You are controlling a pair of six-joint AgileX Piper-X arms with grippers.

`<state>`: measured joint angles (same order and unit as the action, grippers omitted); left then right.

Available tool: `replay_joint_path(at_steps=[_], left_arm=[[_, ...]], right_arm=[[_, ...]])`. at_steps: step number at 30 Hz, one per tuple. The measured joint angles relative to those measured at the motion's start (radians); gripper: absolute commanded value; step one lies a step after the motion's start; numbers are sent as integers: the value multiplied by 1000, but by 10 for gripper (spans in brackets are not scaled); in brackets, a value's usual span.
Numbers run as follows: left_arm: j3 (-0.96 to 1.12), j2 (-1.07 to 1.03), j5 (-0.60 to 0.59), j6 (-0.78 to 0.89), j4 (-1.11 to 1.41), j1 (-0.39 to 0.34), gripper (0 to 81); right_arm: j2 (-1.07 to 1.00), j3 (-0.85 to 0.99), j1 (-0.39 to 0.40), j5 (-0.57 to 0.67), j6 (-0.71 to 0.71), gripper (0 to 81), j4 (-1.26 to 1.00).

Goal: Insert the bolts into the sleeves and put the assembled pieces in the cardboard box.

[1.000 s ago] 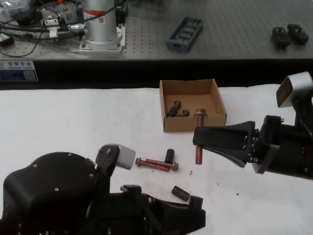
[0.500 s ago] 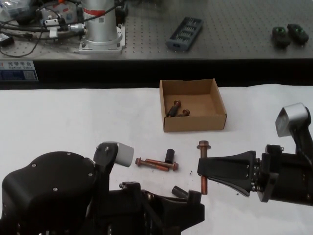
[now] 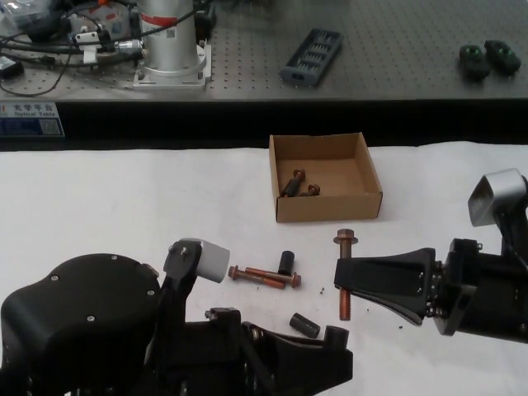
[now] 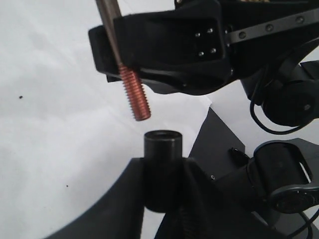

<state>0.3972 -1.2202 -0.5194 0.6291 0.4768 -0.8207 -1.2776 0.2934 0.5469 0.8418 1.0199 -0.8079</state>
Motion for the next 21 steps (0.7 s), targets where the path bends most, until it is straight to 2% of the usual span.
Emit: replay_joint_path(at_steps=[21], left_arm=[[0, 0, -18, 7, 10, 0, 62]], right_arm=[[0, 0, 0, 0, 18, 43, -12]])
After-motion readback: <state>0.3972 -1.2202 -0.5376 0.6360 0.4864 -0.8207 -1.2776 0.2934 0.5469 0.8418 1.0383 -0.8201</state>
